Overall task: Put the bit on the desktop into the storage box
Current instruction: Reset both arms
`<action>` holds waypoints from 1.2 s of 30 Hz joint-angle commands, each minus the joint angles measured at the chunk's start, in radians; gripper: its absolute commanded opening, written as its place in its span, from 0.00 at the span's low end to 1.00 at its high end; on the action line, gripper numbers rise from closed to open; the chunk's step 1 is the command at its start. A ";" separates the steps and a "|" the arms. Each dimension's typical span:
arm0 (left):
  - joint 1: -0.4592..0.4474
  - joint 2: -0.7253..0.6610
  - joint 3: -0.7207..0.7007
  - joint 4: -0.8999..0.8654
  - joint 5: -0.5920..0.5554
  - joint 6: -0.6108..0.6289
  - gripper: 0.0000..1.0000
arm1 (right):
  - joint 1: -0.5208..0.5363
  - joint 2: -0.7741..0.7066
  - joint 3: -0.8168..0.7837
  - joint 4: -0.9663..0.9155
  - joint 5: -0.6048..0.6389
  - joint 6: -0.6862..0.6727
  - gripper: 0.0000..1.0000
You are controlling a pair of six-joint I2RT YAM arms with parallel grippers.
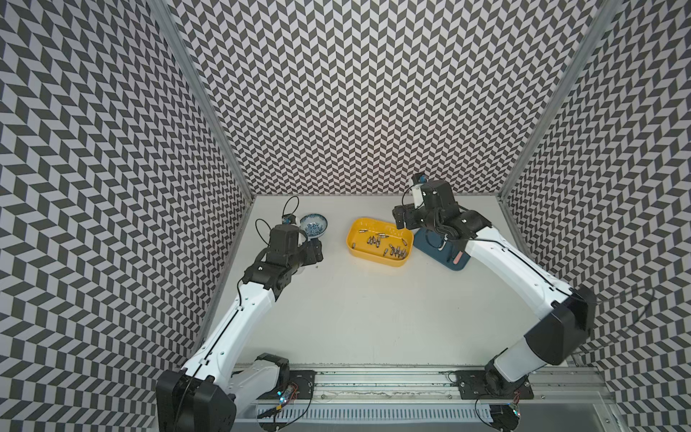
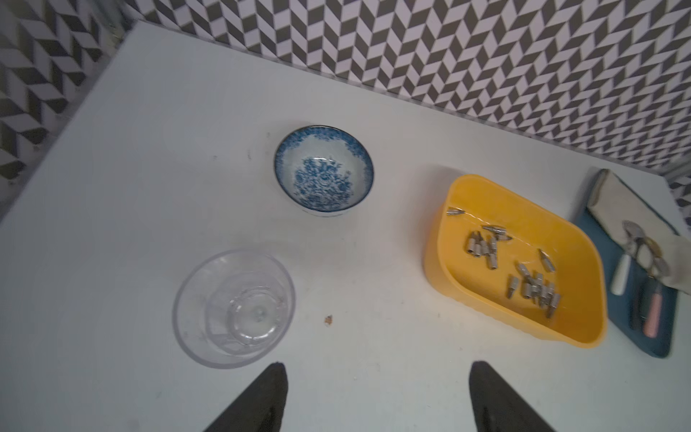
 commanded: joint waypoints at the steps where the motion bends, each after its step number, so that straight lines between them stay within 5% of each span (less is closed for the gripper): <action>1: 0.038 -0.050 -0.142 0.353 -0.222 0.050 0.89 | -0.036 -0.100 -0.150 0.110 0.116 0.006 0.99; 3: 0.055 -0.065 -0.236 0.499 -0.281 0.097 1.00 | -0.068 -0.177 -0.246 0.164 0.167 0.005 0.99; 10: 0.101 -0.058 -0.570 1.070 -0.310 0.250 1.00 | -0.142 -0.430 -0.685 0.580 0.303 -0.007 0.99; 17: 0.111 0.204 -0.689 1.527 -0.378 0.279 1.00 | -0.185 -0.544 -1.005 0.996 0.423 -0.123 1.00; 23: 0.098 0.391 -0.613 1.602 -0.335 0.355 1.00 | -0.239 -0.432 -1.109 1.174 0.394 -0.150 0.99; 25: 0.101 0.447 -0.629 1.727 -0.321 0.382 1.00 | -0.250 -0.361 -1.151 1.308 0.426 -0.161 1.00; 27: 0.116 0.404 -0.607 1.595 -0.286 0.340 1.00 | -0.269 -0.292 -1.199 1.467 0.438 -0.165 0.99; 31: 0.141 0.428 -0.628 1.650 -0.191 0.351 1.00 | -0.296 -0.149 -1.298 1.791 0.444 -0.187 0.99; 33: 0.156 0.531 -0.670 1.879 -0.194 0.370 1.00 | -0.298 -0.046 -1.365 2.046 0.444 -0.213 0.99; 36: 0.165 0.466 -0.611 1.645 -0.174 0.328 1.00 | -0.262 0.048 -1.420 2.297 0.417 -0.313 0.99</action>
